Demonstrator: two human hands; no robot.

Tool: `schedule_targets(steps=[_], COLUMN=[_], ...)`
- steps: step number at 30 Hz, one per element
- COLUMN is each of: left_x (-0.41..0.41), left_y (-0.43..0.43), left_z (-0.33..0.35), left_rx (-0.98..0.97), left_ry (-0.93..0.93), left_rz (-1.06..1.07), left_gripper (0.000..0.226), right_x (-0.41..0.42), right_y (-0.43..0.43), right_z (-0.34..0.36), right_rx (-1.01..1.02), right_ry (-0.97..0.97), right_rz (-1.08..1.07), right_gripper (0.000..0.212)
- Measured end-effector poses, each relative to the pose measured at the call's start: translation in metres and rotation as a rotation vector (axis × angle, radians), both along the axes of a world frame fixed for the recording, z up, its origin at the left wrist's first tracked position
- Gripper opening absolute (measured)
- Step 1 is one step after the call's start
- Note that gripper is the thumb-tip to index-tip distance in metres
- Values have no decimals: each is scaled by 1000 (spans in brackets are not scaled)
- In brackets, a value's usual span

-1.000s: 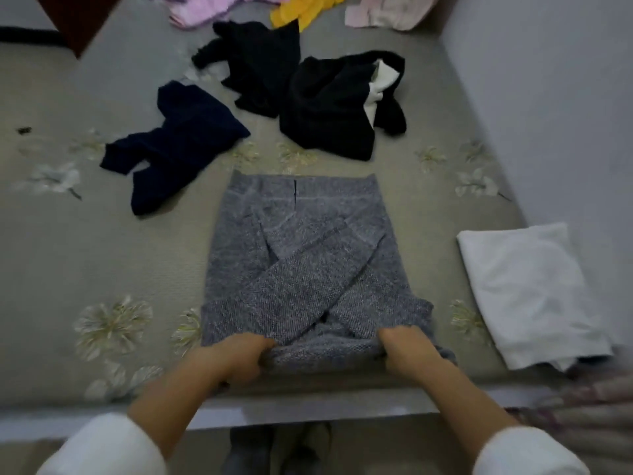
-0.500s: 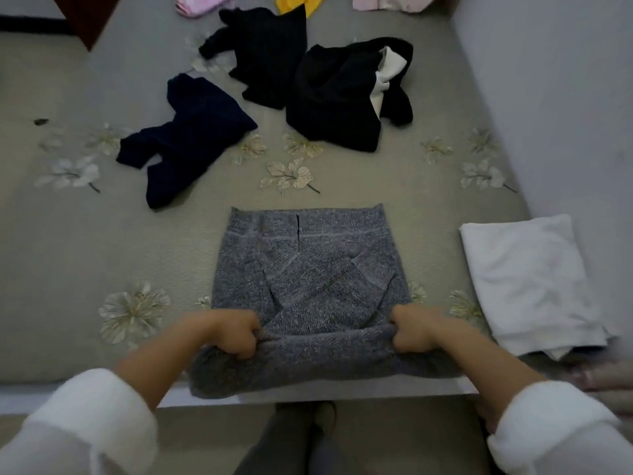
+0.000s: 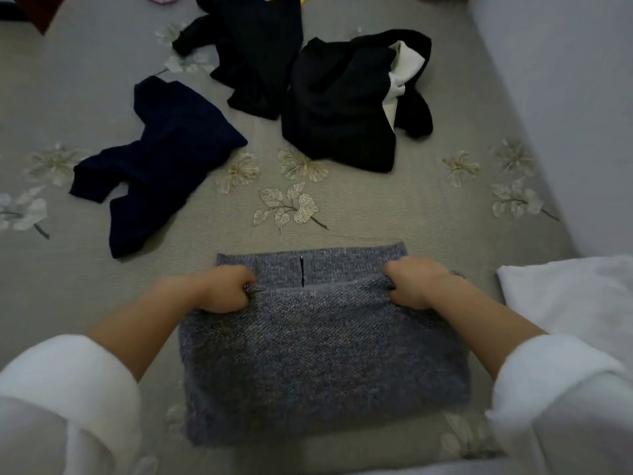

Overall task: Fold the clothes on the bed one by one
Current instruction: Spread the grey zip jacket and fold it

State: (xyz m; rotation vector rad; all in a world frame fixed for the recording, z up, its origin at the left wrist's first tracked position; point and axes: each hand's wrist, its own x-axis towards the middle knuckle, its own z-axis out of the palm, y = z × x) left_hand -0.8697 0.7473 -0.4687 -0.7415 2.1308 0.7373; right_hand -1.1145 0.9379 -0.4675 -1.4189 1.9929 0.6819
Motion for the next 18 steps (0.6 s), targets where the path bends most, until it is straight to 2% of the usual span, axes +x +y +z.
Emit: schedule_targets(steps=[4,8,10,12,15,18], left_x=[-19,-32,-35,-33,-21,-7], left_y=[-39,-60,-58,-44,2,60], left_z=[-33,-62,-78,-92,-108,-116], left_rx=[-119,-244,-370,-504,-516,-396], left_ry=[148,205,251,372,563,581], left_rz=[75,123,122,216,348,247], left_gripper=[31,25,27,33,42,54], right_x=[-15,-26,-29,-24,3,42], right_y=[-34,-52,-52,-45,-23,6], right_z=[-32,-67,-82,-97,-106,-107], right_rx=[-26,-100,-176,-313,-563,-693], right_ry=[91,180,224,273,162,-67], right_rz=[28,26,19,-8,-299,-471], right_gripper=[21,27,31,36,50,61])
